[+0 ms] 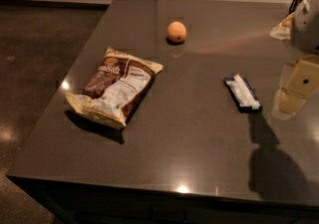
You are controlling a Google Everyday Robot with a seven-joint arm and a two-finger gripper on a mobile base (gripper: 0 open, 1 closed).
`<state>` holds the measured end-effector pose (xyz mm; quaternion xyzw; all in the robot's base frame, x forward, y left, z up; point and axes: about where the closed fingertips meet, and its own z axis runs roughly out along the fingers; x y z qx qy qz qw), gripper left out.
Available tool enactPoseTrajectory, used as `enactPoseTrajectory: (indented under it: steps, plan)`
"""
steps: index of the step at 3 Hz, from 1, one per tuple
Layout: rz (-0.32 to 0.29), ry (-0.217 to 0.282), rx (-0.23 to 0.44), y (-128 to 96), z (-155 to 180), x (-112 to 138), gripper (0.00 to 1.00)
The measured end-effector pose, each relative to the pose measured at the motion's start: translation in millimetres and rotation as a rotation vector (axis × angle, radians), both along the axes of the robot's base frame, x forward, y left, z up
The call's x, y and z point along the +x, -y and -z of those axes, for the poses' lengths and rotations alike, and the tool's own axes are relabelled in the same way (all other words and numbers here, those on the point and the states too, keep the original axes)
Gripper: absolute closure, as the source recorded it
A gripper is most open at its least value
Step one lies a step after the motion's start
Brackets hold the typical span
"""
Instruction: Pick rxbar blueberry
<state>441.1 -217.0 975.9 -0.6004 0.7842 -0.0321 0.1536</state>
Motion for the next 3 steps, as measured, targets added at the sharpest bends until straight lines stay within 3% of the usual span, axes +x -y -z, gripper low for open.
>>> enactPoseTrajectory:
  steps: [1,2,3]
  plan:
    - [0.089,-0.049,0.020,11,16,24,0.00]
    - [0.244,-0.074,0.057,25,31,43,0.00]
    - [0.441,-0.083,0.103,35,46,56,0.00]
